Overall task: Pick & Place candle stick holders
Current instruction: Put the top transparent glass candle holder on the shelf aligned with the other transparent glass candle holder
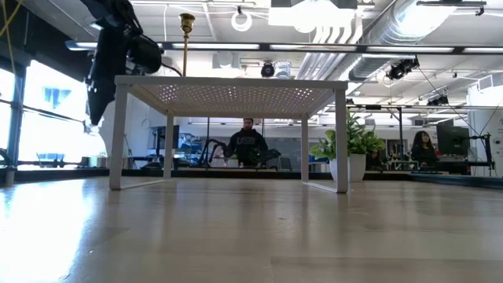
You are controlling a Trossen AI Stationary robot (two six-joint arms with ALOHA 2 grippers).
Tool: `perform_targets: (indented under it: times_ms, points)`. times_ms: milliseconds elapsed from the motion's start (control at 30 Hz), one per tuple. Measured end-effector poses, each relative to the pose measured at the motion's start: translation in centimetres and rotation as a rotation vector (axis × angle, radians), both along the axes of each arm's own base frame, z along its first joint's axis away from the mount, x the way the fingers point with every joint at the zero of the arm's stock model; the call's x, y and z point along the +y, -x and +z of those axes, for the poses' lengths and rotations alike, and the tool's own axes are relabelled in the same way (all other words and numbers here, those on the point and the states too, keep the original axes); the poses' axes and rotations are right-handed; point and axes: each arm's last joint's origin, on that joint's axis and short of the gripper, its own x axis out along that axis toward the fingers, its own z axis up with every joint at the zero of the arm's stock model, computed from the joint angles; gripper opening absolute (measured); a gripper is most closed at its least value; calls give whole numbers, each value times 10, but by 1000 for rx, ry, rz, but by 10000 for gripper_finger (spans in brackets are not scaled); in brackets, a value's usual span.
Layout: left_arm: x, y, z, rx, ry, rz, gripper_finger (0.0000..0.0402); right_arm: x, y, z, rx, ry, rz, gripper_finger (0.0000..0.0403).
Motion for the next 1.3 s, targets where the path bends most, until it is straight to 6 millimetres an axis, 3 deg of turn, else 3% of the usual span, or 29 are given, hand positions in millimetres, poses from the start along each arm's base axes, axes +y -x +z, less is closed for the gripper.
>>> perform_targets:
  times_ms: [533,900,1067,1300]
  points:
    - [-26,12,55,-15,-83,-12,19,-2,2,-2,27,19,-2,181]
    - [-53,34,87,-87,-185,-2,19,-2,3,-2,30,20,-6,181]
    - [-70,48,105,-156,-274,-6,21,-2,3,-2,30,19,-6,181]
    - [-101,61,124,-319,-398,-151,18,-2,3,-2,30,19,-6,181]
